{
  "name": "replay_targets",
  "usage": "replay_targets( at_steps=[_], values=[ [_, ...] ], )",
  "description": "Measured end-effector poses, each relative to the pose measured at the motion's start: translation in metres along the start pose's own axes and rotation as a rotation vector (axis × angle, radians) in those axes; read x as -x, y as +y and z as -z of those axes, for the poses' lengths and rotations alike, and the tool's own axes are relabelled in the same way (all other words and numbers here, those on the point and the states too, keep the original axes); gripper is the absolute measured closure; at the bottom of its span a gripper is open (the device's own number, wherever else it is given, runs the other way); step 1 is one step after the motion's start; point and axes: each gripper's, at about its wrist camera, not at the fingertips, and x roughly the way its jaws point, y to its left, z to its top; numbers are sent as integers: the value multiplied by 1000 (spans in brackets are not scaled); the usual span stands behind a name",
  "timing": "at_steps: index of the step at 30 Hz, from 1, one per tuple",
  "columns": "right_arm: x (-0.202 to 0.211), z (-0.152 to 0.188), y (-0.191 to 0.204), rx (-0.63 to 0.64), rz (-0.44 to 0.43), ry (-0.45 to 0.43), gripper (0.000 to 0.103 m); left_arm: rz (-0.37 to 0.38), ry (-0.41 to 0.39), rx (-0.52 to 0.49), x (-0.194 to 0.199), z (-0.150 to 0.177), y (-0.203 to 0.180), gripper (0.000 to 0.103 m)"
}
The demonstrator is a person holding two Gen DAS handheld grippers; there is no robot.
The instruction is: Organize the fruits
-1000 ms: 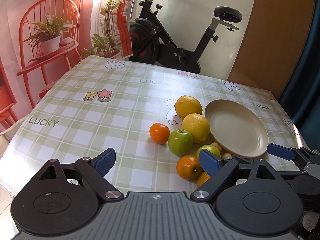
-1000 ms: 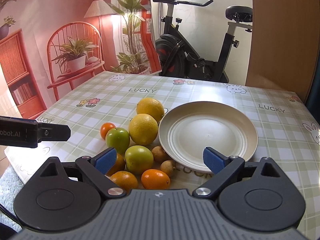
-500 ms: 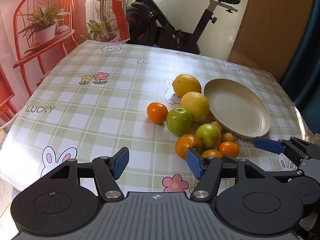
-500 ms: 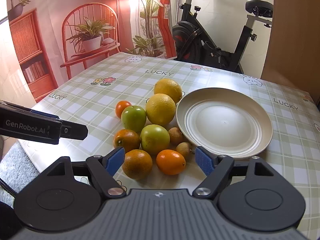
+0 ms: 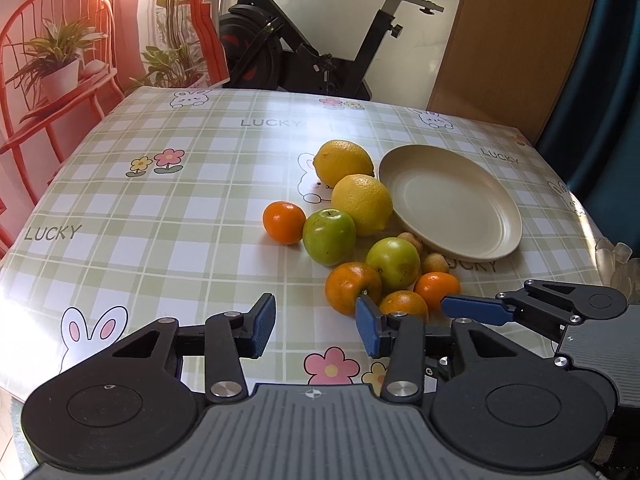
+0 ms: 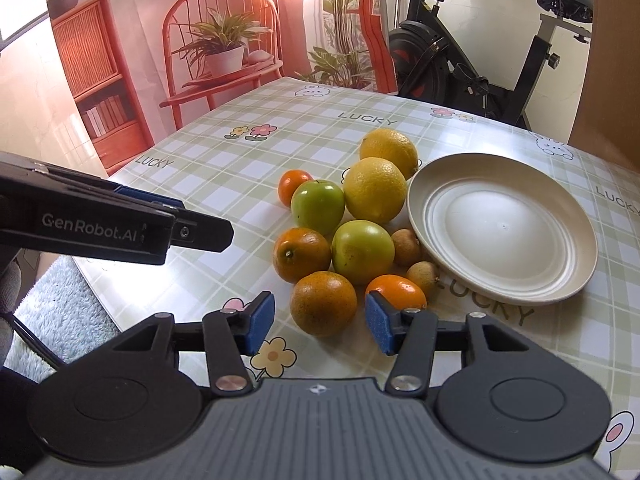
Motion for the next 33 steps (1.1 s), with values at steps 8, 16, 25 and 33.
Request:
replay_targets(
  at_steps=[8, 16, 25, 33],
  values=[
    [-10, 2, -5, -24, -43, 33, 56, 137, 93, -36, -27, -4, -4, 74],
    [-14, 5, -10, -52, -54, 51, 56, 230, 116, -89, -38, -8, -23, 74],
    [-20, 7, -16, -80, -60, 65, 57, 246, 129, -84, -47, -11, -22, 74],
    [-23, 7, -19, -94, -64, 68, 57, 256, 129, -93, -48, -10, -23, 74]
  ],
)
